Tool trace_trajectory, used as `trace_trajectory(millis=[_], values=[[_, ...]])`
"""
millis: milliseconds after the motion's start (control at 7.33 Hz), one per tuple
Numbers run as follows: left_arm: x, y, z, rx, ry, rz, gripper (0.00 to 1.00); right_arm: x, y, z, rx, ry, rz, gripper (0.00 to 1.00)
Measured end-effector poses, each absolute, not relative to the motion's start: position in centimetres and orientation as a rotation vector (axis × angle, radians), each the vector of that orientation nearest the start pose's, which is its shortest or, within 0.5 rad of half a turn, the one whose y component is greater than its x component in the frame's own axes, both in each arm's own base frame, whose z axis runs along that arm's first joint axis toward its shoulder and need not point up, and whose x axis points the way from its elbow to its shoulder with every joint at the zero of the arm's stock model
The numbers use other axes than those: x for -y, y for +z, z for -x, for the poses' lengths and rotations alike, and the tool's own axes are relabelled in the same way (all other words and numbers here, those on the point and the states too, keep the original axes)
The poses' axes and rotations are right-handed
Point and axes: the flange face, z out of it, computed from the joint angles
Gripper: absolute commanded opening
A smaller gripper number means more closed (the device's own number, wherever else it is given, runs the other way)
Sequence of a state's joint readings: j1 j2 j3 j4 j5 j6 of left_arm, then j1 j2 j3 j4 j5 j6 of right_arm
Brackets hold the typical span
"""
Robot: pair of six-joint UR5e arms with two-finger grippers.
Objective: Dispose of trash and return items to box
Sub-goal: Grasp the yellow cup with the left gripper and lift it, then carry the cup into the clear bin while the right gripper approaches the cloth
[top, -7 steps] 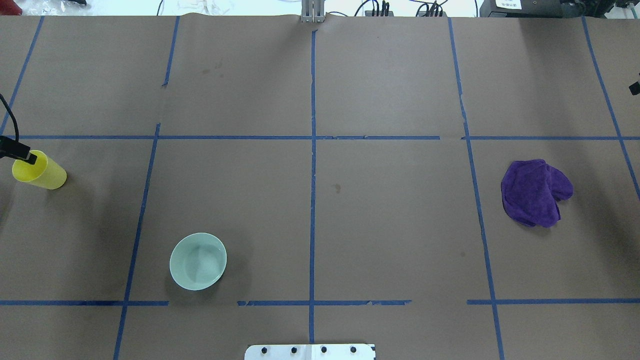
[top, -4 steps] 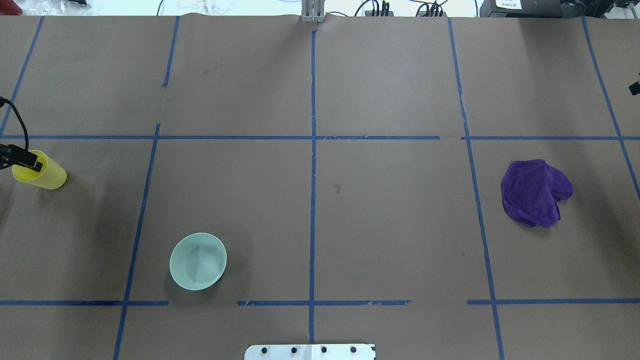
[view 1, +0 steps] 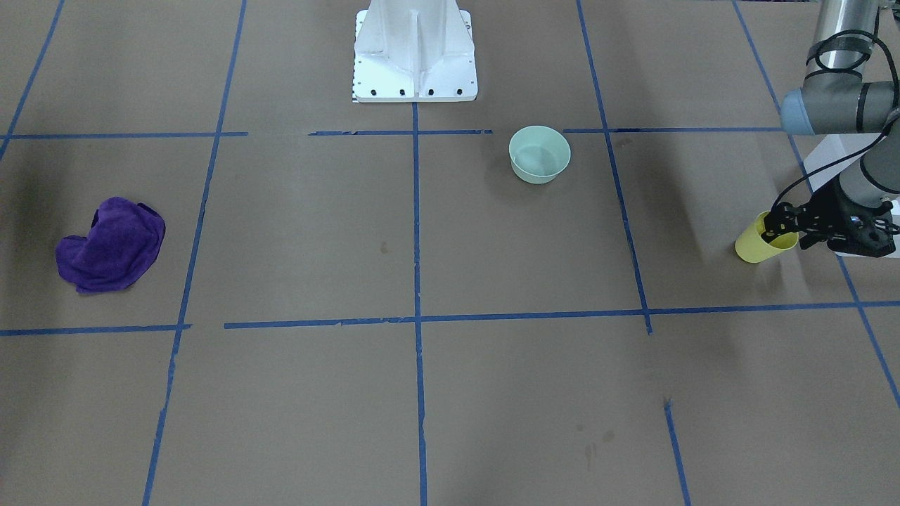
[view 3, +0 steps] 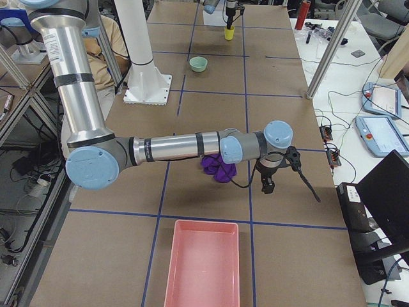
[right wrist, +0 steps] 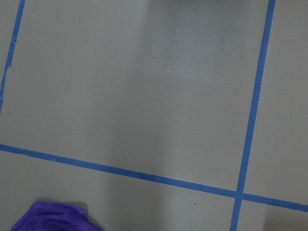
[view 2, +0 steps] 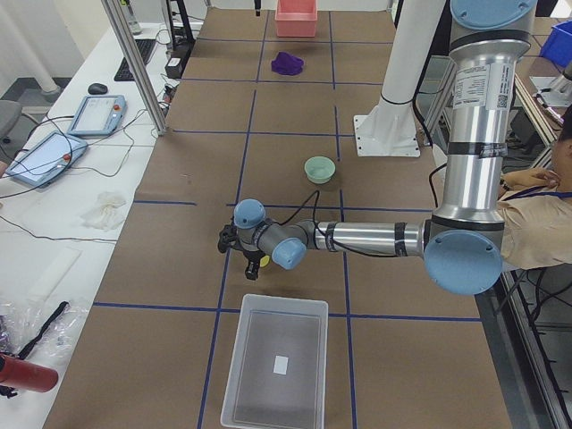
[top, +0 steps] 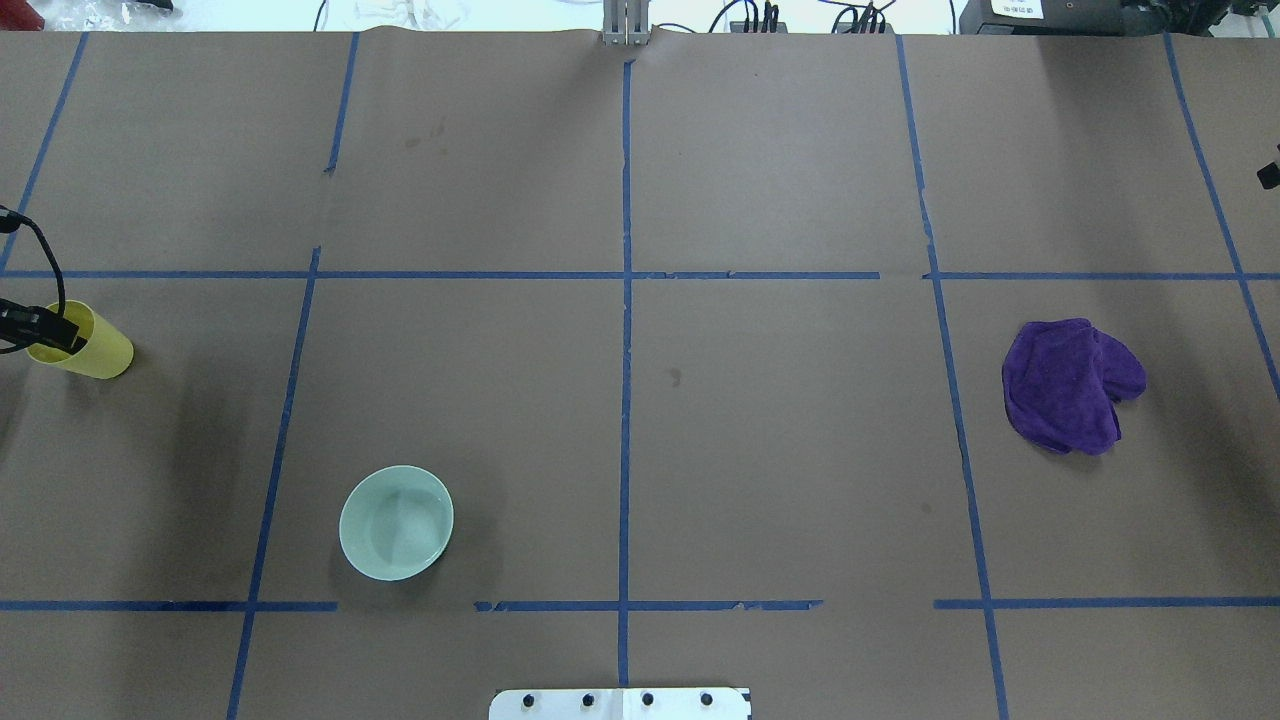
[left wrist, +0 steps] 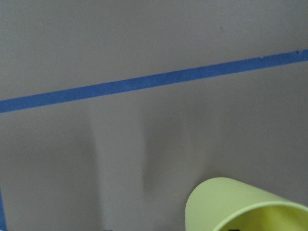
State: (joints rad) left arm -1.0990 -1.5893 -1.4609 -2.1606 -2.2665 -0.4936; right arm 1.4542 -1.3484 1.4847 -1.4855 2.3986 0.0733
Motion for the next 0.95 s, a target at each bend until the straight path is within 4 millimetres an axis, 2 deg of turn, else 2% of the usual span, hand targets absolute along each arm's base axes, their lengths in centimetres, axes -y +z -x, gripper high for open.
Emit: trace_trajectory(millis=[273, 409, 682, 818, 955], values=[[49.7, 62.6, -17.5, -0.841, 0.162, -0.131, 0.00, 59.7, 56.4, 1.1, 0.860, -0.137, -0.132, 1.00], [49.6, 60.7, -17.3, -0.853, 0.170, -0.155, 0.00, 59.7, 56.0, 1.1, 0.866, -0.141, -0.139, 1.00], [49.5, 54.4, -15.9, -0.864, 0.169, -0.198, 0.00, 59.6, 55.1, 1.2, 0.870, -0.150, -0.154, 1.00], [49.9, 51.7, -13.4, -0.862, 0.145, -0.237, 0.00, 59.5, 54.7, 1.4, 0.872, -0.152, -0.159, 1.00], [50.1, 50.6, -10.1, -0.850, 0.136, -0.287, 0.00, 59.2, 54.2, 1.9, 0.883, -0.143, -0.152, 1.00]])
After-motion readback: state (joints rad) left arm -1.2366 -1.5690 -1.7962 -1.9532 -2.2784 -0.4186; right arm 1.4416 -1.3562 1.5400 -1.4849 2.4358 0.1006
